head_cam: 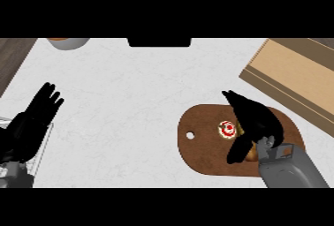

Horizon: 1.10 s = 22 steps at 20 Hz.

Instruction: Pick the cupcake from the cutting board and place it in the cardboard box

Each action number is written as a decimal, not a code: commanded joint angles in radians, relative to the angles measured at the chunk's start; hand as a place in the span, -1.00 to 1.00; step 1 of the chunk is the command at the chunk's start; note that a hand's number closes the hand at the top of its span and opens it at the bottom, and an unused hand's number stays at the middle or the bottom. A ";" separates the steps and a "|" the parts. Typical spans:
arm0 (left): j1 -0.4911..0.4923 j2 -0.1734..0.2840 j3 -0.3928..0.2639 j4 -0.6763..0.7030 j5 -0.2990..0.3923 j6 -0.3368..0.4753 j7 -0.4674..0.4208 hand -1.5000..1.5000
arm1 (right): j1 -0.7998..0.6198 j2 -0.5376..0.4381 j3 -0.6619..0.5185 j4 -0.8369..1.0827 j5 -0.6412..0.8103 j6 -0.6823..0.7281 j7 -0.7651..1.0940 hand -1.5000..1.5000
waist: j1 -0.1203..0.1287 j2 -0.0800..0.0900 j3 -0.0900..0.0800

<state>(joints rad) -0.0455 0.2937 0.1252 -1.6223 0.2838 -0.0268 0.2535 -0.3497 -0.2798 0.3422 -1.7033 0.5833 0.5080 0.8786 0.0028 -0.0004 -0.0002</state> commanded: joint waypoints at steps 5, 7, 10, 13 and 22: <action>0.029 -0.029 -0.002 -0.128 -0.018 0.022 0.096 0.00 | -0.034 0.075 -0.017 0.064 0.082 0.045 0.031 -1.00 | 0.002 0.000 0.000; 0.037 -0.043 0.004 -0.058 -0.049 0.009 0.027 0.00 | 0.028 0.019 -0.042 0.093 0.098 0.031 -0.072 -1.00 | 0.000 0.000 0.000; 0.081 -0.042 0.026 -0.079 -0.038 -0.037 0.007 0.00 | 0.003 0.088 -0.033 0.097 0.120 0.067 -0.020 -1.00 | 0.001 0.000 0.000; -0.009 -0.046 0.023 -0.045 -0.042 -0.013 0.052 0.00 | -0.029 0.162 -0.009 0.105 0.138 0.081 0.047 -1.00 | -0.001 0.000 0.000; -0.042 -0.075 0.036 -0.028 -0.074 -0.006 0.064 0.00 | 0.062 0.113 -0.050 0.146 0.218 0.055 -0.109 -1.00 | -0.003 0.000 0.000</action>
<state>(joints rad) -0.0428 0.2416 0.1758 -1.6536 0.2427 -0.0690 0.2899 -0.3178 -0.1681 0.2896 -1.5462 0.7665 0.5599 0.7865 0.0024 -0.0001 0.0000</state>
